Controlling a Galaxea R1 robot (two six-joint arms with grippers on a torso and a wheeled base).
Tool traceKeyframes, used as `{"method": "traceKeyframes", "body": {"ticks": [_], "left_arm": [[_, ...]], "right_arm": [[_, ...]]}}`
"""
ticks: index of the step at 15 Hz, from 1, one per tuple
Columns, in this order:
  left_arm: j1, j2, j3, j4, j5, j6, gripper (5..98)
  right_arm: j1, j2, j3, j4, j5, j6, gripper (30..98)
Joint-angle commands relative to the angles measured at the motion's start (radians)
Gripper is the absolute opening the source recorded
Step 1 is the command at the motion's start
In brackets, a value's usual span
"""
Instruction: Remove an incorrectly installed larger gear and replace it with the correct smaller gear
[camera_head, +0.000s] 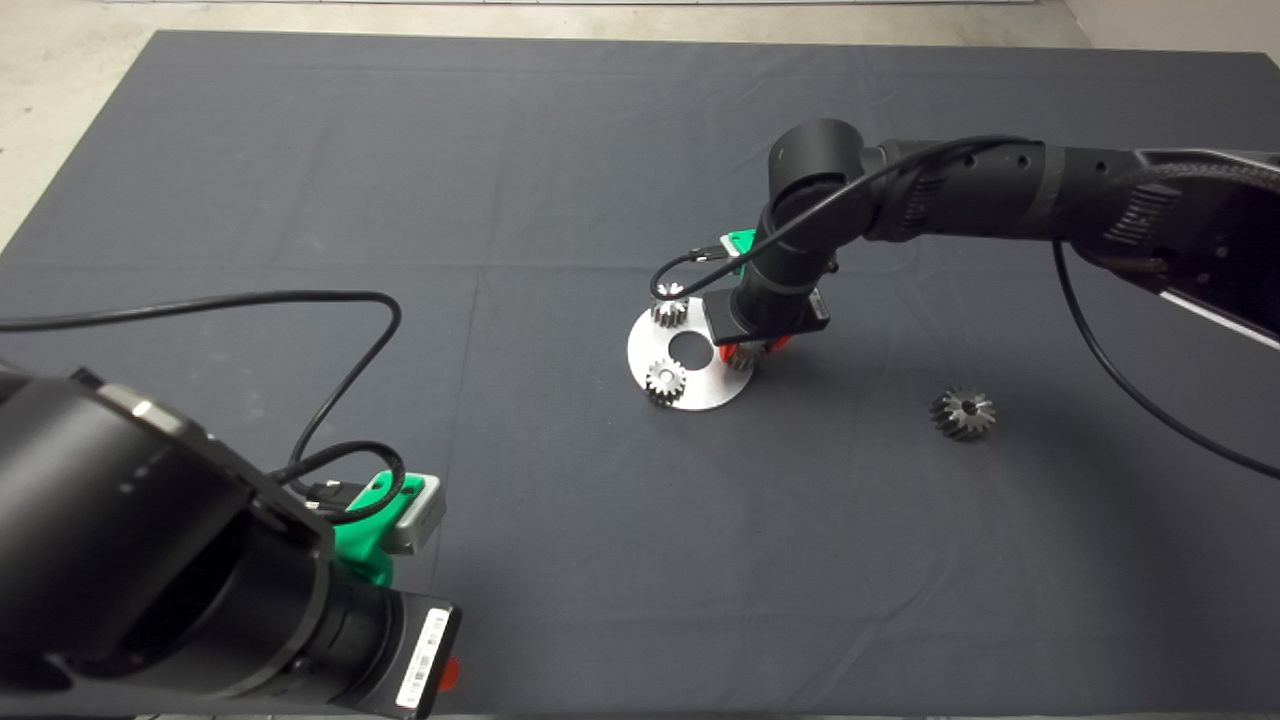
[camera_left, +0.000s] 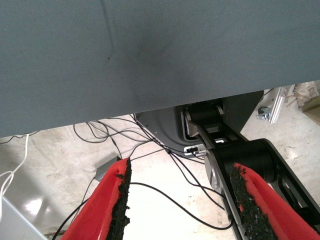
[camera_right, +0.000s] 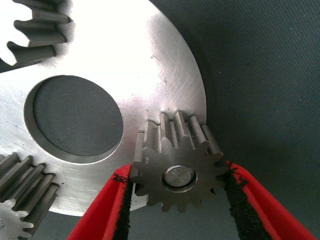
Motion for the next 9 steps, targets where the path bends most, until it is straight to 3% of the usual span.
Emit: {"method": "traceKeyframes", "body": {"ticks": [1, 4, 6, 9], "left_arm": [[-0.006, 0.001, 0.003, 0.008, 0.034, -0.004, 49.3], [-0.006, 0.002, 0.003, 0.008, 0.034, -0.003, 49.3], [-0.006, 0.002, 0.003, 0.008, 0.034, -0.003, 49.3], [-0.006, 0.001, 0.003, 0.008, 0.034, -0.003, 49.3]], "right_arm": [[0.022, 0.004, 0.008, -0.013, -0.048, -0.002, 46.8], [0.026, 0.003, 0.011, -0.011, -0.05, 0.003, 53.3], [0.038, -0.017, 0.089, -0.011, -0.057, 0.012, 55.3], [0.176, -0.059, 0.203, 0.018, -0.059, 0.052, 62.8]]}}
